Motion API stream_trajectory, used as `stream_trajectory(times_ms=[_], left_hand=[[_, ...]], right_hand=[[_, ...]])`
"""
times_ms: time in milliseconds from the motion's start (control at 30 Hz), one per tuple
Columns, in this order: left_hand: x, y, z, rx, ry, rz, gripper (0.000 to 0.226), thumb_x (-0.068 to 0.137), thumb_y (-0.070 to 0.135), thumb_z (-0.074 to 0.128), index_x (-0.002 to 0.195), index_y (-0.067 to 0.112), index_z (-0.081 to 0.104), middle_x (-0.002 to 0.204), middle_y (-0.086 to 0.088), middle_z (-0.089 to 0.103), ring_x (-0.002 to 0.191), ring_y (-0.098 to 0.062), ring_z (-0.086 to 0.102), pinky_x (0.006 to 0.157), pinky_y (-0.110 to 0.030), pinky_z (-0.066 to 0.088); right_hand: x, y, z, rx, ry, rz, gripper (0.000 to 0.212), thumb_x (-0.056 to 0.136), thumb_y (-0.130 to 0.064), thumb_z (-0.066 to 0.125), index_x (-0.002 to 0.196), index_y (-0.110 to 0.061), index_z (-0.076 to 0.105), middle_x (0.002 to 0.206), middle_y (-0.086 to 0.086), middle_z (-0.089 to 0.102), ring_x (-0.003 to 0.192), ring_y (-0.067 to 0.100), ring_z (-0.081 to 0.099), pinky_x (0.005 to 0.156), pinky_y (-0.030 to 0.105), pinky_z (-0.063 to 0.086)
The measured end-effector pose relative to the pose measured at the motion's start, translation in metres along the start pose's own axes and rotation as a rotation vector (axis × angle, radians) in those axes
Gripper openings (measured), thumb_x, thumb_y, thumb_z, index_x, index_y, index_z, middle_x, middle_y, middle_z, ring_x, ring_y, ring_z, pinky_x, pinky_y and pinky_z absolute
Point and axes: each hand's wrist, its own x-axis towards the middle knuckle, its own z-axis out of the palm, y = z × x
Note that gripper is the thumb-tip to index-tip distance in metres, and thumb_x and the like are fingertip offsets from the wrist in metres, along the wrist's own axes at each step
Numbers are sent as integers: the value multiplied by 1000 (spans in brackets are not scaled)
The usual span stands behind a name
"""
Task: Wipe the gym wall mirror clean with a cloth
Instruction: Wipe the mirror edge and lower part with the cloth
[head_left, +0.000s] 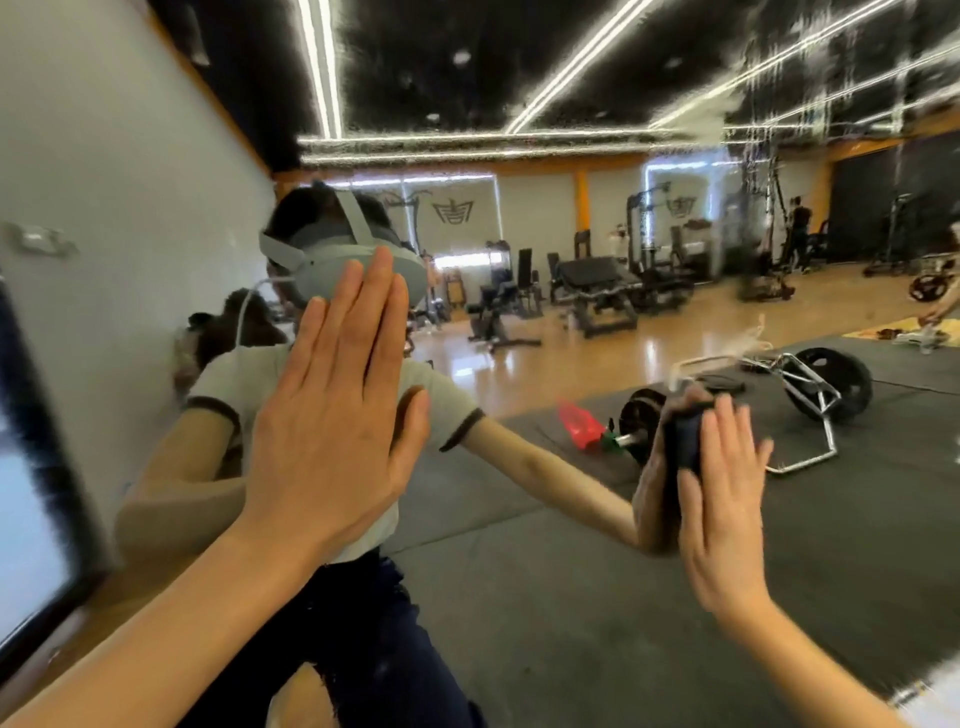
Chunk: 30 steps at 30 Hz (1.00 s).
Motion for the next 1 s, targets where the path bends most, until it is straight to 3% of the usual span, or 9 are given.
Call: stream_trajectory(times_ms=[100,267,333,533,633,800,867,1000], left_hand=[[0,0,0,18,-14,7,73,101,33,36,159,-3,12,168,-18,7,156,-28,4,127,-36,-2],[-1,1,0,13,-10,-2,73,101,33,37,159,-4,12,168,-18,7,155,-24,-1,127,-36,-3],[0,1,0,12,-9,-3,73,101,32,38,159,-4,12,168,-19,8,156,-26,1,127,-36,-3],[-1,0,0,9,-10,-2,74,101,31,42,159,-4,12,168,-19,8,156,-27,3,127,-38,-1],[-1,0,0,21,-11,8,74,101,31,42,158,-4,12,167,-19,8,156,-29,4,127,-39,0],[-1,1,0,20,-10,3,72,101,33,36,158,-4,12,168,-20,8,156,-30,4,127,-40,1],[-1,1,0,19,-9,-1,72,101,32,37,158,-4,12,167,-20,9,156,-30,5,127,-40,2],[0,0,-1,-1,-2,-4,72,100,31,40,158,-5,16,167,-20,12,155,-28,6,127,-37,0]], right_hand=[[-15,4,-4,-29,-47,-38,52,111,-36,18,161,-31,4,169,-11,0,156,17,1,125,40,-5],[121,-19,-15,-30,65,-89,52,110,-24,27,159,-9,19,166,3,11,155,22,6,126,39,-5],[137,-29,-10,-23,110,-65,52,110,-20,29,158,-6,20,166,7,14,155,21,6,125,39,-5],[-20,-2,1,-83,-40,-122,53,111,-31,21,162,-24,7,169,-5,1,156,21,3,125,43,-3],[7,0,-5,-118,-53,-217,52,111,-31,22,161,-22,12,169,-6,3,156,19,4,125,41,-2],[140,-45,-9,-36,60,-225,51,109,-18,32,157,-6,24,165,12,19,155,25,11,125,44,-1],[131,-46,-5,-23,68,-221,51,109,-18,32,158,-7,22,165,12,18,154,26,9,125,47,-1],[19,-13,-3,-127,-61,-305,53,111,-28,25,161,-19,11,169,-3,4,156,22,5,126,45,0]])
